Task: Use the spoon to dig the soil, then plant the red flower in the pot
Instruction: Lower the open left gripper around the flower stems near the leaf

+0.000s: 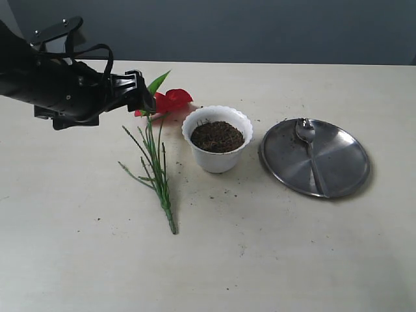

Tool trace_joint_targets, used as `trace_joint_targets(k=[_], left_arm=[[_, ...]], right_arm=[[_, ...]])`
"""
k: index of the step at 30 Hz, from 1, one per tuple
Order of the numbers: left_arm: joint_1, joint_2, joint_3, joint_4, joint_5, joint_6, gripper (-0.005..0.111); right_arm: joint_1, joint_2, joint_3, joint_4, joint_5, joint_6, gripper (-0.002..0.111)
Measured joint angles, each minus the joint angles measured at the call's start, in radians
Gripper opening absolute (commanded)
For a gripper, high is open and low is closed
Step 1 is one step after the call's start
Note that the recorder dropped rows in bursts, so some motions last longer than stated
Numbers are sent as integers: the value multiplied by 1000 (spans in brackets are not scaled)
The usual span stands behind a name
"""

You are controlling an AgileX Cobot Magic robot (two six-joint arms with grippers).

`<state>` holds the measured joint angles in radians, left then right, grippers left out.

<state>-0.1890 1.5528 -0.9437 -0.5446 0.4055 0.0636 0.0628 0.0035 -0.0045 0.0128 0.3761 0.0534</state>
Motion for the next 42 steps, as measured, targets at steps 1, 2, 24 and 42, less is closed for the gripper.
trace_joint_targets(k=[1, 2, 24, 42], left_arm=[[0, 0, 0, 0, 0, 5, 99], [0, 0, 0, 0, 0, 14, 99], [0, 0, 0, 104, 36, 25, 99], [-49, 74, -5, 157, 2, -209, 99]], right_arm=[[0, 0, 0, 0, 0, 0, 0], [0, 0, 0, 0, 0, 0, 0], [0, 0, 0, 0, 0, 0, 0], [0, 0, 0, 0, 0, 0, 0]])
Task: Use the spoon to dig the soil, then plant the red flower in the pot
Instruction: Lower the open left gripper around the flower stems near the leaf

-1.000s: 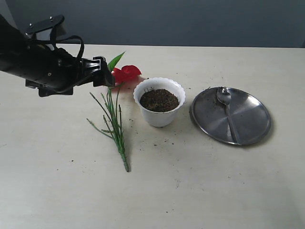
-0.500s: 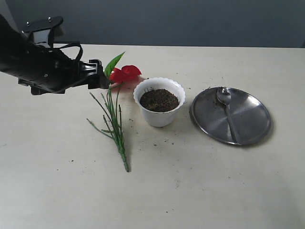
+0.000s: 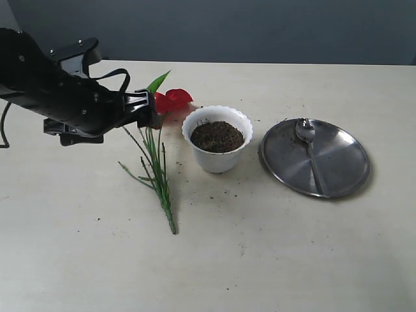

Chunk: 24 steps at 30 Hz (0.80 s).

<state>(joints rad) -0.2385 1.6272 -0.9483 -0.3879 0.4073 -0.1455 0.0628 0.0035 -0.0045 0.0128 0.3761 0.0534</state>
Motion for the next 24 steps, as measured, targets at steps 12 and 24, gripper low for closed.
trace_joint_targets(k=[12, 24], left_arm=[[-28, 123, -139, 44, 74, -30, 99], [-31, 219, -158, 46, 88, -33, 99]], right_arm=[[0, 0, 0, 0, 0, 0, 0], [0, 0, 0, 0, 0, 0, 0]])
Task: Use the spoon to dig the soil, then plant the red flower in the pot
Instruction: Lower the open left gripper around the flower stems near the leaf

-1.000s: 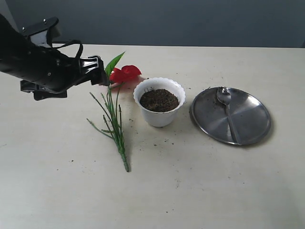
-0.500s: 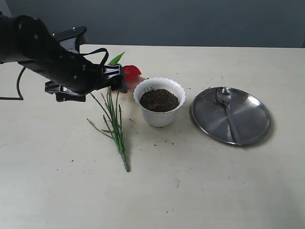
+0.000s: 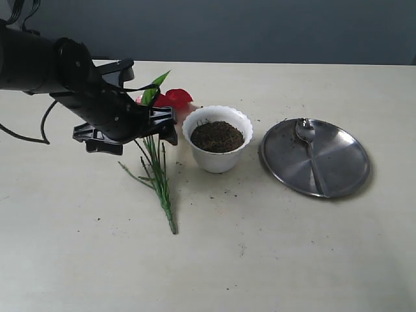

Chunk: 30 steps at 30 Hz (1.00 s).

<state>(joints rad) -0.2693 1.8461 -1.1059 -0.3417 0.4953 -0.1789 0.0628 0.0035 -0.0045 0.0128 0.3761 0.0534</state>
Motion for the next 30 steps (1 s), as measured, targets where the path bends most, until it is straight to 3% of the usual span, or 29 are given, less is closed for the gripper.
trace_joint_targets(k=[30], left_arm=[[0, 65, -37, 85, -32, 0, 99]], right_arm=[[0, 0, 0, 0, 0, 0, 0]])
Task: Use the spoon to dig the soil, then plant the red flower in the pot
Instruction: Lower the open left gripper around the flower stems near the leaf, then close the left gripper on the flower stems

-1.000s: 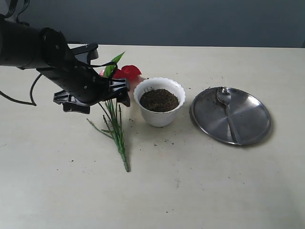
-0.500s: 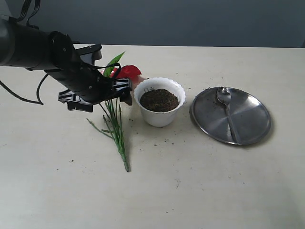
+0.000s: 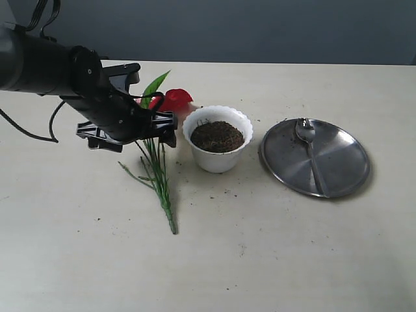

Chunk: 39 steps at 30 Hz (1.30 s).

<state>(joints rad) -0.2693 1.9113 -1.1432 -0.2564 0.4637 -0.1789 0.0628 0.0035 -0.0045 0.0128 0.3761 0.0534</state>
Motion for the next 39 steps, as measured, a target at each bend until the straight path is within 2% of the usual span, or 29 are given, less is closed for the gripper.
trace_joint_targets(k=[23, 30, 39], left_arm=[[0, 0, 0, -34, 4, 0, 99], [0, 0, 0, -36, -40, 0, 99], [0, 0, 0, -103, -30, 0, 99]], right_arm=[[0, 0, 0, 0, 0, 0, 0], [0, 0, 0, 0, 0, 0, 0], [0, 0, 0, 0, 0, 0, 0]])
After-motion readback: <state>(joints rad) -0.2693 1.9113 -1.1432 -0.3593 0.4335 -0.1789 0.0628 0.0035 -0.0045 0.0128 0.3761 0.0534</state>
